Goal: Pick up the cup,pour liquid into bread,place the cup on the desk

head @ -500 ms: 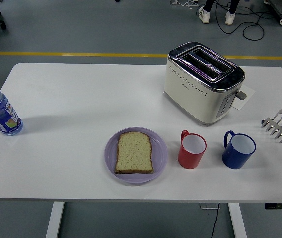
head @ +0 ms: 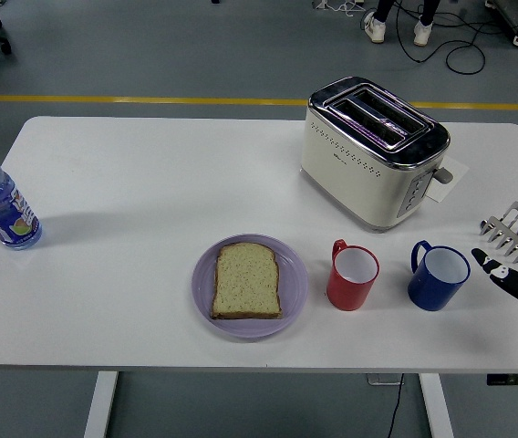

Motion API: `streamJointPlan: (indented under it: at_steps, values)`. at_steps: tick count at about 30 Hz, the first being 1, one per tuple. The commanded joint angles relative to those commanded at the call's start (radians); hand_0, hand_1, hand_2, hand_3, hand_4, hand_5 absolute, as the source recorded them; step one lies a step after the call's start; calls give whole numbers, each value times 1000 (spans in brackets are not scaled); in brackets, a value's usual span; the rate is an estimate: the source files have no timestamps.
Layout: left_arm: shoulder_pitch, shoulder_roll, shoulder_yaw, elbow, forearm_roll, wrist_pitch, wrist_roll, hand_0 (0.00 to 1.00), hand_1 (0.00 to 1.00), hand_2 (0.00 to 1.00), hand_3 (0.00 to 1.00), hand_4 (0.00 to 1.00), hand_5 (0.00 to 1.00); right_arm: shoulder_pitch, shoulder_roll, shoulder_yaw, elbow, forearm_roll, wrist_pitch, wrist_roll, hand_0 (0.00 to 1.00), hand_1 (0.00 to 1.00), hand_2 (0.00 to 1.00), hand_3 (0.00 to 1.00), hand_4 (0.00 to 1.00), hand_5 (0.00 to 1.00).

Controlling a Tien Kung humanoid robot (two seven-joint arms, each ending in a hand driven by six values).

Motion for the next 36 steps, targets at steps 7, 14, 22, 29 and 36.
streamJointPlan:
  at_steps: [7,14,22,29,36]
  values:
    - [5,-1,9,0,-3,-1,0,631,635,650,502,241,863,-30,-14,-88,-36,93,-42,157,998,916,995,998,988,113]
    - [7,-3,18,0,-5,-1,0,631,636,650,502,242,861,-24,-11,-156,-92,118,-69,215,998,912,990,998,988,114]
    - [7,-3,19,0,-7,-1,0,631,635,650,502,242,861,21,7,-210,-173,160,-92,252,998,911,990,998,989,114]
    - [4,-3,11,-1,-6,-1,0,631,635,649,501,242,861,63,23,-236,-236,192,-93,268,998,909,989,998,986,112]
    - [0,-2,5,-1,-4,-1,0,631,636,648,500,244,862,87,24,-266,-259,204,-92,270,998,907,989,998,985,108]
